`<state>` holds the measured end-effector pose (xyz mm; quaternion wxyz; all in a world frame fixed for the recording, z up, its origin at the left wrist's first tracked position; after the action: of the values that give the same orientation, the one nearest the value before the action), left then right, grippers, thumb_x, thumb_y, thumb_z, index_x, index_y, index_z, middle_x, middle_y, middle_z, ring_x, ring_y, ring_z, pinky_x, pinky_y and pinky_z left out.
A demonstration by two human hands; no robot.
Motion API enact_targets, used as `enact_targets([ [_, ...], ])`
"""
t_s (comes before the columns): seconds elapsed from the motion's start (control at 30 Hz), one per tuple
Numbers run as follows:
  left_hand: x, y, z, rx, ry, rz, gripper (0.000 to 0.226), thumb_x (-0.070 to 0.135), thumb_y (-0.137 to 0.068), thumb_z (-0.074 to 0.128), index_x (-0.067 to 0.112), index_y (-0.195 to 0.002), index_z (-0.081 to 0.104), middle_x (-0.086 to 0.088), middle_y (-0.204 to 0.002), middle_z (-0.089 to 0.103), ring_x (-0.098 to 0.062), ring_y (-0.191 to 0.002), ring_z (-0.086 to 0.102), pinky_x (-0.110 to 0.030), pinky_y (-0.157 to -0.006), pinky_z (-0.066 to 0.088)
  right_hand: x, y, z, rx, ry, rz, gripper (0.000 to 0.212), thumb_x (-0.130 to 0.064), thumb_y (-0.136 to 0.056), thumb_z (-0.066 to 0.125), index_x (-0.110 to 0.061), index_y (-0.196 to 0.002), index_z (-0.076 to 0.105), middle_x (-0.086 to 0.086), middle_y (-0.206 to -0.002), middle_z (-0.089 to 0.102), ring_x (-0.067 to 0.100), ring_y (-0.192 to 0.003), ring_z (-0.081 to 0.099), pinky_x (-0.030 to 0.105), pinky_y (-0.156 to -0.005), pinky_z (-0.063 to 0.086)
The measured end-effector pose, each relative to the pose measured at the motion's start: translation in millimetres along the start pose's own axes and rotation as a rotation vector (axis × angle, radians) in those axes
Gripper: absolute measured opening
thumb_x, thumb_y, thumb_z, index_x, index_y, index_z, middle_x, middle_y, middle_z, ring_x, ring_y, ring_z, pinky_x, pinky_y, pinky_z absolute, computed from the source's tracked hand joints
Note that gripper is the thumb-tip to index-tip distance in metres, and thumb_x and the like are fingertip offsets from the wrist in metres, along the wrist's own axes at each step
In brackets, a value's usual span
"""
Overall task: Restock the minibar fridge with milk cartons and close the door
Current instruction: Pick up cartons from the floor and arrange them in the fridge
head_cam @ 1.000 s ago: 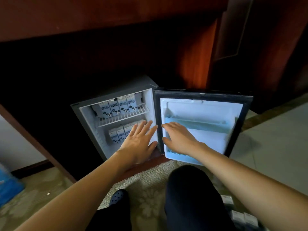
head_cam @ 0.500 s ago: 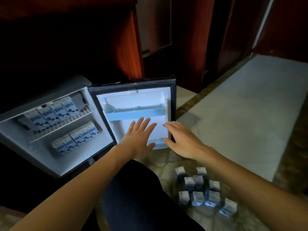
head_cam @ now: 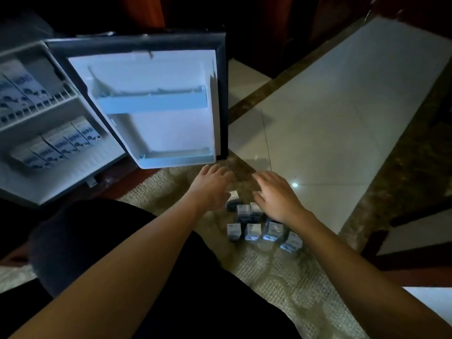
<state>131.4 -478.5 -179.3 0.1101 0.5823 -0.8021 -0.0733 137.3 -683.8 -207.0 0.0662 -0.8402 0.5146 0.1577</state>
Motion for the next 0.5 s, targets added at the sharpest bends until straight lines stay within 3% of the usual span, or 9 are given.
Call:
enact_targets([
  [0.17, 12, -7, 47, -0.126, 0.069, -0.054, 0.055, 0.037, -0.096, 0.055, 0.023, -0.147, 0.043, -0.004, -0.151, 0.045, -0.025, -0.142, 0.036, -0.043, -0.116, 0.029, 32, 25, 56, -0.087, -0.049, 0.085, 0.048, -0.027, -0.097, 0.053, -0.017, -0.144, 0.045, 0.003, -0.146, 0.047, 0.022, -0.136, 0.041, 0.038, -0.11, 0.038],
  [0.37, 19, -18, 97, -0.215, 0.045, -0.061, 0.058, 0.035, -0.096, 0.054, 0.024, -0.151, 0.036, -0.004, -0.154, 0.041, -0.026, -0.14, 0.038, -0.045, -0.112, 0.033, 42, 34, 100, -0.176, -0.102, 0.117, 0.045, -0.024, -0.095, 0.056, -0.018, -0.14, 0.051, 0.003, -0.138, 0.056, 0.023, -0.127, 0.05, 0.038, -0.103, 0.046],
  [0.5, 27, -21, 130, -0.27, 0.127, -0.052, 0.059, 0.037, -0.093, 0.059, 0.022, -0.147, 0.039, -0.004, -0.151, 0.044, -0.026, -0.138, 0.04, -0.044, -0.109, 0.037, 45, 36, 125, -0.19, -0.088, 0.098, 0.05, -0.021, -0.093, 0.062, -0.013, -0.141, 0.052, 0.007, -0.139, 0.057, 0.025, -0.129, 0.05, 0.038, -0.107, 0.043],
])
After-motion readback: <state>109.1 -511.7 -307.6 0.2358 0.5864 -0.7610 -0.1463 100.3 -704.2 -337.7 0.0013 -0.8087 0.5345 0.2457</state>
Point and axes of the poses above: each hand's wrist, its own y-axis away from the middle knuckle, its own z-axis out of the palm, x = y × z, the point moved 1 cm from there along -y, towards the middle knuckle
